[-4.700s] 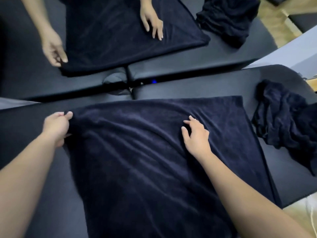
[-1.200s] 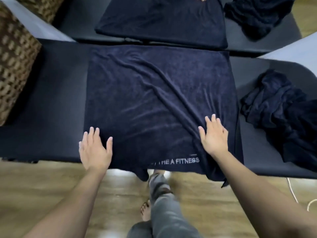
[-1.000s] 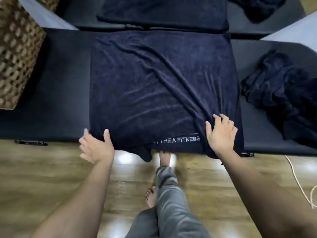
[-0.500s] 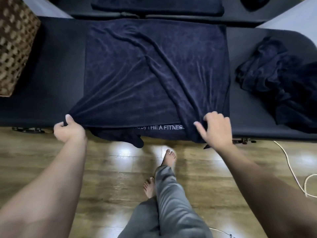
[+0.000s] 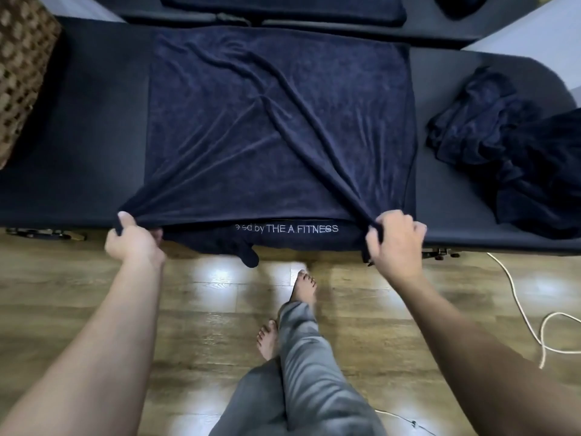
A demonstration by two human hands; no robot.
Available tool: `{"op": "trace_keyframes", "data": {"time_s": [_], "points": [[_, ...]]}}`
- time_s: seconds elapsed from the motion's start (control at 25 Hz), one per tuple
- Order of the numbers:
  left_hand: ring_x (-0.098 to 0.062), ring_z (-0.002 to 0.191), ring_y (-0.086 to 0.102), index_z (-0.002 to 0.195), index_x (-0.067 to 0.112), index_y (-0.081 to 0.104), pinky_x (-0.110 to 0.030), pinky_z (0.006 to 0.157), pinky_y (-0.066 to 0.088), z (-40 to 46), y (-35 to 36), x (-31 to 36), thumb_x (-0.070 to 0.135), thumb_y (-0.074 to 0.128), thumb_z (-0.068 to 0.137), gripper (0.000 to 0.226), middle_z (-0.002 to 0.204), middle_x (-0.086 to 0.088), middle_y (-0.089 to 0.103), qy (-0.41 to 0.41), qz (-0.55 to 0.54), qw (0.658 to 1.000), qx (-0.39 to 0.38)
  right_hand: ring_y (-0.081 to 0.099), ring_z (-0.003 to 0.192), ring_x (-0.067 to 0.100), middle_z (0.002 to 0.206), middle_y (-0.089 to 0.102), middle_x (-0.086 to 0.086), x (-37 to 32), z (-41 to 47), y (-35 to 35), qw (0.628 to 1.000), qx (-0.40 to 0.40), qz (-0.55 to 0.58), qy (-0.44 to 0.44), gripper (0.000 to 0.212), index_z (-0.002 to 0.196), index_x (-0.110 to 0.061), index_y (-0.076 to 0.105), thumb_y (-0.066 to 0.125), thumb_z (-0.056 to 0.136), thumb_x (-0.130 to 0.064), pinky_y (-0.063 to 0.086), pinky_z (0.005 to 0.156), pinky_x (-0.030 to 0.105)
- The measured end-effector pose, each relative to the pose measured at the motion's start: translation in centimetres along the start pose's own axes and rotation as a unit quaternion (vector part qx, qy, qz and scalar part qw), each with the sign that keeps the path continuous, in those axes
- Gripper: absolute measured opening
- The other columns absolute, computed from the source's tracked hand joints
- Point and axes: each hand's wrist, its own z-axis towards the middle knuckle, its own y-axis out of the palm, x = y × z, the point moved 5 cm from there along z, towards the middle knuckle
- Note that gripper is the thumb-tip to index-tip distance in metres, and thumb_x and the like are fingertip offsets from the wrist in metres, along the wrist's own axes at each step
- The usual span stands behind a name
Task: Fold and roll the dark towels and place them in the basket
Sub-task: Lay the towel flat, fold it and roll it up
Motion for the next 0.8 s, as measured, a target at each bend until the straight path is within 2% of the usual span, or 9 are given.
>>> {"op": "trace_keyframes", "data": {"time_s": [0.16, 0.28, 0.36, 0.44, 0.48, 0.52, 0.64, 0.72, 0.8], "points": [[-0.018, 0.085, 0.071, 0.112, 0.027, 0.056, -0.028, 0.063, 0.056, 1.0, -0.8, 1.7, 0.052, 0.060, 0.096, 0.030, 0.113, 0.004, 0.071, -0.039, -0.070, 0.997, 0.004, 0.055, 0.085, 0.037, 0.096, 0.065, 0.008, 1.8, 0.7, -2.7, 0.990, -0.020, 0.078, 0.112, 0.009, 0.102, -0.010, 0.057, 0.056, 0.098, -0.018, 0.042, 0.086, 0.048], [-0.018, 0.098, 0.068, 0.129, 0.030, 0.057, -0.039, 0.081, 0.054, -0.4, -0.4, -2.7, 0.073, 0.054, 0.087, 0.060, 0.122, 0.006, 0.066, -0.161, -0.003, 0.981, -0.104, 0.055, 0.091, 0.034, 0.099, 0.059, 0.006, 2.1, -0.6, -1.9, 0.988, -0.064, 0.020, 0.140, 0.019, 0.101, -0.014, 0.056, 0.059, 0.097, -0.033, 0.043, 0.086, 0.049], [-0.016, 0.102, 0.066, 0.136, 0.023, 0.050, -0.043, 0.097, 0.049, -2.8, 0.0, -6.0, 0.069, 0.054, 0.091, 0.065, 0.127, 0.005, 0.056, -0.210, 0.037, 0.958, -0.191, 0.055, 0.086, 0.033, 0.090, 0.056, 0.004, 1.4, -2.7, -1.0, 0.986, -0.054, 0.020, 0.157, 0.026, 0.088, -0.015, 0.056, 0.060, 0.096, -0.039, 0.043, 0.080, 0.045], [-0.017, 0.112, 0.065, 0.126, 0.018, 0.051, -0.038, 0.102, 0.046, -5.2, 0.5, -8.2, 0.057, 0.052, 0.099, 0.048, 0.130, 0.004, 0.055, -0.225, 0.058, 0.943, -0.239, 0.056, 0.070, 0.029, 0.069, 0.055, -0.001, 0.3, -5.1, 0.8, 0.966, -0.077, 0.113, 0.221, 0.043, 0.066, -0.016, 0.052, 0.056, 0.098, -0.046, 0.041, 0.067, 0.038], [-0.018, 0.117, 0.063, 0.118, 0.018, 0.052, -0.037, 0.101, 0.046, -6.2, 0.6, -8.8, 0.052, 0.050, 0.102, 0.038, 0.130, 0.004, 0.057, -0.226, 0.064, 0.940, -0.249, 0.056, 0.062, 0.027, 0.062, 0.058, -0.001, -0.6, -6.3, 2.2, 0.928, -0.115, 0.210, 0.284, 0.049, 0.063, -0.015, 0.056, 0.053, 0.099, -0.049, 0.040, 0.061, 0.035], [-0.019, 0.118, 0.062, 0.116, 0.018, 0.053, -0.035, 0.100, 0.046, -6.9, 0.8, -9.1, 0.048, 0.048, 0.104, 0.033, 0.131, 0.004, 0.058, -0.224, 0.060, 0.939, -0.254, 0.057, 0.058, 0.023, 0.065, 0.065, 0.001, -1.3, -7.3, 3.5, 0.859, -0.145, 0.325, 0.368, 0.049, 0.070, -0.013, 0.065, 0.053, 0.100, -0.051, 0.039, 0.057, 0.032], [-0.018, 0.114, 0.059, 0.125, 0.020, 0.050, -0.034, 0.100, 0.044, -6.5, 1.5, -7.6, 0.042, 0.044, 0.107, 0.029, 0.138, 0.002, 0.054, -0.198, 0.011, 0.949, -0.245, 0.063, 0.079, 0.020, 0.105, 0.070, 0.004, -2.9, -6.8, 5.4, 0.554, -0.098, 0.607, 0.562, 0.046, 0.110, -0.010, 0.065, 0.060, 0.095, -0.053, 0.043, 0.057, 0.030], [-0.019, 0.119, 0.057, 0.124, 0.018, 0.052, -0.036, 0.107, 0.043, -5.7, 2.0, -6.2, 0.037, 0.041, 0.108, 0.027, 0.138, -0.001, 0.055, -0.185, -0.035, 0.954, -0.235, 0.062, 0.091, 0.021, 0.111, 0.064, 0.002, -2.2, -5.1, 5.1, 0.466, -0.024, 0.667, 0.581, 0.034, 0.109, -0.012, 0.063, 0.065, 0.095, -0.043, 0.045, 0.064, 0.030], [-0.022, 0.118, 0.059, 0.116, 0.015, 0.056, -0.039, 0.112, 0.041, -5.5, 2.1, -4.8, 0.032, 0.039, 0.107, 0.025, 0.127, -0.002, 0.061, -0.182, -0.085, 0.953, -0.226, 0.063, 0.099, 0.022, 0.115, 0.064, 0.002, -1.5, -4.3, 4.0, 0.434, 0.029, 0.683, 0.586, 0.020, 0.108, -0.012, 0.063, 0.063, 0.098, -0.029, 0.048, 0.070, 0.032]]}}
